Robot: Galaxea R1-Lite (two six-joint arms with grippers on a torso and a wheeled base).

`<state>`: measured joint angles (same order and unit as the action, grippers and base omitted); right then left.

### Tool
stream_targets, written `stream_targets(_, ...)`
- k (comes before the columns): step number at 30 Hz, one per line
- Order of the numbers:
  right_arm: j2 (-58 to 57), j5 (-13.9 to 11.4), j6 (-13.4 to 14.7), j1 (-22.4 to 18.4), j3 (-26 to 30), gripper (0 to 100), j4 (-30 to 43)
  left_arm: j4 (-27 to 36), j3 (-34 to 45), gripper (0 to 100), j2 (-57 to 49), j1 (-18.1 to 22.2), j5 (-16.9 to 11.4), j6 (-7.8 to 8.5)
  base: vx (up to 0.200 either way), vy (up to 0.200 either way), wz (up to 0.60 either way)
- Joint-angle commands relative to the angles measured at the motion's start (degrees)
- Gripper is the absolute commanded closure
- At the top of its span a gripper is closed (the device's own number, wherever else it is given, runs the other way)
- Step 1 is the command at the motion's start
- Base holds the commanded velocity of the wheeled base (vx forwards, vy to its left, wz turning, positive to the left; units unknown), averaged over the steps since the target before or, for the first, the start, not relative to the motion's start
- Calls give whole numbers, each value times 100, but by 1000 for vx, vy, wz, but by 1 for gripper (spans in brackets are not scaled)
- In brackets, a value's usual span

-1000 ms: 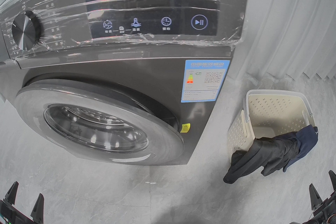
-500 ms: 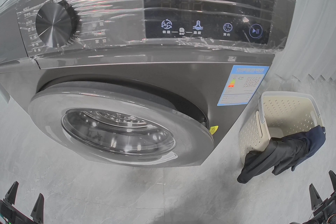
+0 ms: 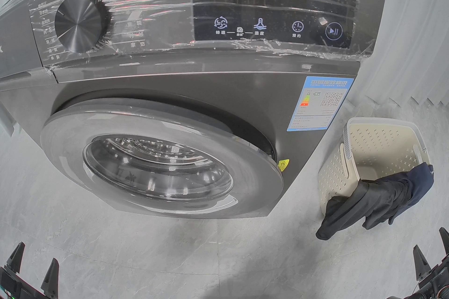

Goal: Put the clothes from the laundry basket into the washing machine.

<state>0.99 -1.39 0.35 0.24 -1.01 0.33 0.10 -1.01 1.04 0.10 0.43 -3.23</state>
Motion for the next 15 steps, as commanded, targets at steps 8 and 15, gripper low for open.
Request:
stream_targets(8,-90,-2,0,2,101,0,2,-1,92,0,-95,-1,1,-2,0,200,0)
stream_targets(15,-81,-2,0,11,101,0,2,-1,92,0,-95,-1,1,-11,0,200,0)
